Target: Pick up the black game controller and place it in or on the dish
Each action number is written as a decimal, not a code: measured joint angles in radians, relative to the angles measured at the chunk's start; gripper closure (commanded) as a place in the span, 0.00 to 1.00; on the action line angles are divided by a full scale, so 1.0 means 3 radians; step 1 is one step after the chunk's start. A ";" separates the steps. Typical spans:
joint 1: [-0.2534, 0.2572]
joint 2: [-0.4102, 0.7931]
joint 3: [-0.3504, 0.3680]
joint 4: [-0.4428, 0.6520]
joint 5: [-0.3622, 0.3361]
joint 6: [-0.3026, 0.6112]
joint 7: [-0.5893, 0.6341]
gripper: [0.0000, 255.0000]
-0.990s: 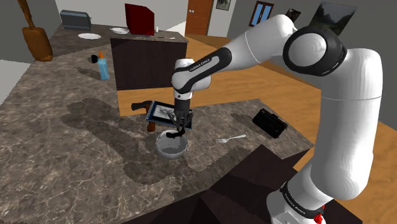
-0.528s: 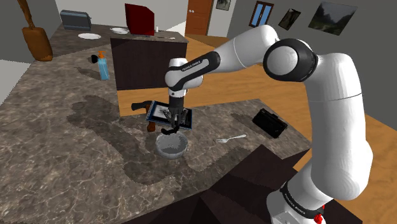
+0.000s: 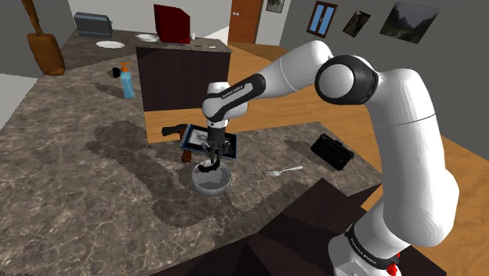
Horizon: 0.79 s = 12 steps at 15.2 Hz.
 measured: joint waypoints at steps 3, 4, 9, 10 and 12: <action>0.0008 0.0112 -0.0013 0.0041 -0.0012 0.0071 -0.0010 1.00; 0.0006 0.0134 -0.0019 0.0050 -0.0015 0.0085 -0.0012 1.00; 0.0004 0.0154 -0.0025 0.0049 -0.0019 0.0108 -0.0015 1.00; 0.0006 0.0154 -0.0025 0.0046 -0.0019 0.0112 -0.0014 1.00; 0.0008 0.0159 -0.0021 0.0050 -0.0017 0.0111 -0.0015 0.00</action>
